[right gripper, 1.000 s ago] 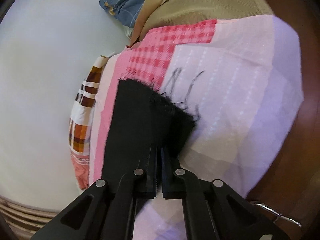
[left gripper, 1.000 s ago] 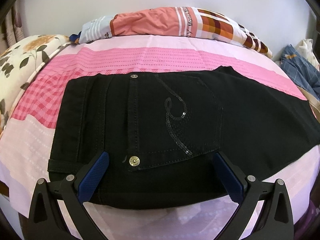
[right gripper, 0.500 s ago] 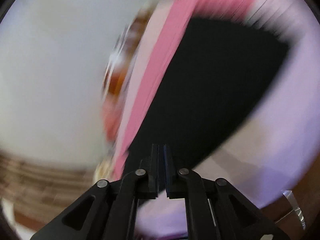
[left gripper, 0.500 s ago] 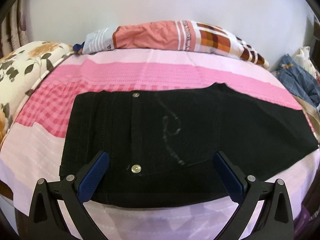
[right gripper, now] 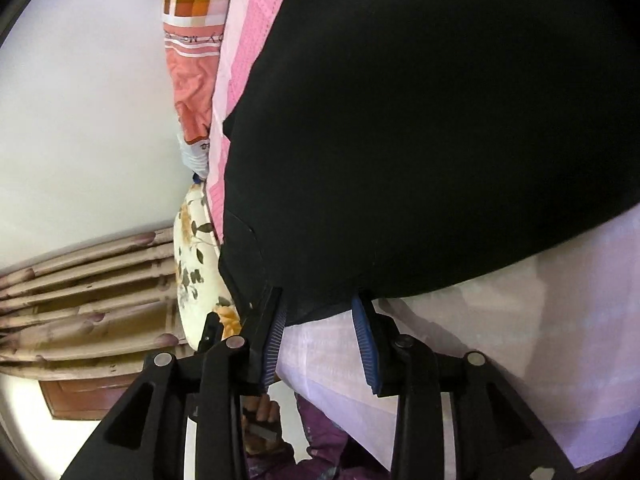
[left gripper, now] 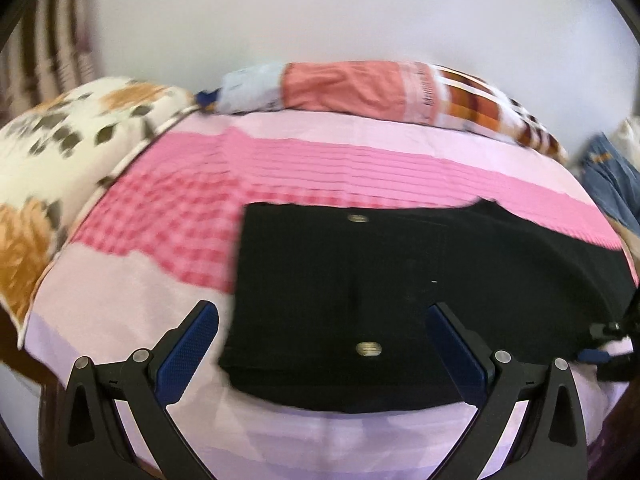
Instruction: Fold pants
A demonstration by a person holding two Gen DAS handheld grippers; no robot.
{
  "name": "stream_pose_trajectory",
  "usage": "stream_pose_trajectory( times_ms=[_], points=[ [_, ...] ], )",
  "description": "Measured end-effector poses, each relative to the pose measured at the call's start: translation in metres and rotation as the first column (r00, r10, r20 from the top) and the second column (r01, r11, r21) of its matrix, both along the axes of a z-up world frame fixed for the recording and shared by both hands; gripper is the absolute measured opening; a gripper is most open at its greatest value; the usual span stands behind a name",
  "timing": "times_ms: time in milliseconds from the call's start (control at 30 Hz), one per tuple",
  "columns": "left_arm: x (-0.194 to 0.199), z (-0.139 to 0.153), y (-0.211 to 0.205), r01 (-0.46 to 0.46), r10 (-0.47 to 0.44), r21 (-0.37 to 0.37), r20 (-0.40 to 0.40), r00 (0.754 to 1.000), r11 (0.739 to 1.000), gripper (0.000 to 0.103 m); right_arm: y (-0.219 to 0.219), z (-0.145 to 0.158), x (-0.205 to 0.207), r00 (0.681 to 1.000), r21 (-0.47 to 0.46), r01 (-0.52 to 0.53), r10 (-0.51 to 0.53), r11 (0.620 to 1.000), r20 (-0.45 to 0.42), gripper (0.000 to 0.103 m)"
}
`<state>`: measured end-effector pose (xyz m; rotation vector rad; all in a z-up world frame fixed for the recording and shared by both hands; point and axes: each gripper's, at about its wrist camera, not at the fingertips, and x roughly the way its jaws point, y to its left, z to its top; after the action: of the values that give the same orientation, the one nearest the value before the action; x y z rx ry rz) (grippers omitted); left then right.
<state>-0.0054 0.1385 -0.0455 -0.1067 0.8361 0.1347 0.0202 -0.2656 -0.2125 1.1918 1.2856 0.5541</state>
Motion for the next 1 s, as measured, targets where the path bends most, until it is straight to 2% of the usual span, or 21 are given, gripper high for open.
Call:
stream_pose_trajectory(
  times_ms=[100,133,167,300,367,433,533,633,733,767,800,833,867,933,1000],
  points=[
    [-0.006,0.002,0.036,-0.089,0.088,-0.017,-0.013,0.996,0.996,0.103,0.002,-0.001,0.0,1.0,-0.012,0.006,-0.006,1.0,0.009,0.034],
    [-0.008,0.003,0.048,-0.117,0.117,-0.026,-0.018,0.993,0.993,0.103,0.002,-0.002,0.0,1.0,-0.016,0.009,-0.009,1.0,0.016,0.025],
    [-0.01,0.002,0.059,-0.143,0.142,-0.038,-0.028,0.989,0.989,0.103,0.004,-0.001,0.0,1.0,-0.032,0.006,-0.005,0.999,0.026,0.008],
    [-0.024,-0.007,0.102,-0.188,0.174,-0.166,-0.094,0.98,0.968,0.103,0.009,0.016,-0.004,0.993,-0.103,-0.017,0.029,0.995,0.116,0.007],
    [-0.031,-0.014,0.113,-0.176,0.15,-0.26,-0.117,0.982,0.949,0.103,0.007,0.019,-0.005,0.99,-0.105,-0.018,0.032,0.994,0.138,0.007],
    [-0.031,-0.021,0.111,-0.151,0.109,-0.312,-0.149,0.983,0.938,0.103,0.009,0.016,-0.003,0.991,-0.103,-0.017,0.031,0.995,0.127,0.007],
    [-0.027,-0.034,0.101,-0.121,0.057,-0.335,-0.194,0.979,0.935,0.103,0.009,0.008,-0.002,0.995,-0.081,-0.012,0.02,0.997,0.102,0.007],
    [-0.02,-0.046,0.088,-0.077,-0.015,-0.406,-0.219,0.976,0.911,0.103,0.01,0.002,-0.002,0.996,-0.05,-0.008,0.012,0.999,0.084,0.008],
    [-0.012,-0.052,0.074,-0.042,-0.05,-0.375,-0.232,0.971,0.926,0.101,0.011,-0.003,-0.004,0.998,-0.02,-0.005,0.006,1.0,0.063,0.008],
    [-0.011,-0.049,0.07,-0.03,-0.049,-0.36,-0.21,0.976,0.932,0.091,0.012,-0.004,-0.005,0.998,-0.017,-0.007,0.008,1.0,0.059,0.008],
    [-0.011,-0.045,0.065,-0.022,-0.041,-0.321,-0.19,0.981,0.947,0.059,0.012,-0.004,-0.005,0.998,-0.019,-0.01,0.011,1.0,0.056,0.008],
    [-0.007,-0.044,0.061,-0.008,-0.051,-0.29,-0.195,0.979,0.957,0.048,0.013,-0.004,-0.006,0.998,-0.018,-0.014,0.015,1.0,0.056,0.008],
    [-0.006,-0.041,0.056,-0.005,-0.047,-0.254,-0.197,0.979,0.967,0.045,0.013,-0.004,-0.006,0.998,-0.019,-0.016,0.017,1.0,0.056,0.008],
    [-0.007,-0.035,0.048,0.007,-0.044,-0.204,-0.176,0.983,0.979,0.027,0.015,-0.004,-0.006,0.998,-0.019,-0.015,0.016,1.0,0.055,0.008],
    [-0.006,-0.031,0.045,0.003,-0.032,-0.172,-0.17,0.985,0.985,0.023,0.014,-0.005,-0.006,0.998,-0.017,-0.015,0.015,1.0,0.053,0.008]
  ],
)
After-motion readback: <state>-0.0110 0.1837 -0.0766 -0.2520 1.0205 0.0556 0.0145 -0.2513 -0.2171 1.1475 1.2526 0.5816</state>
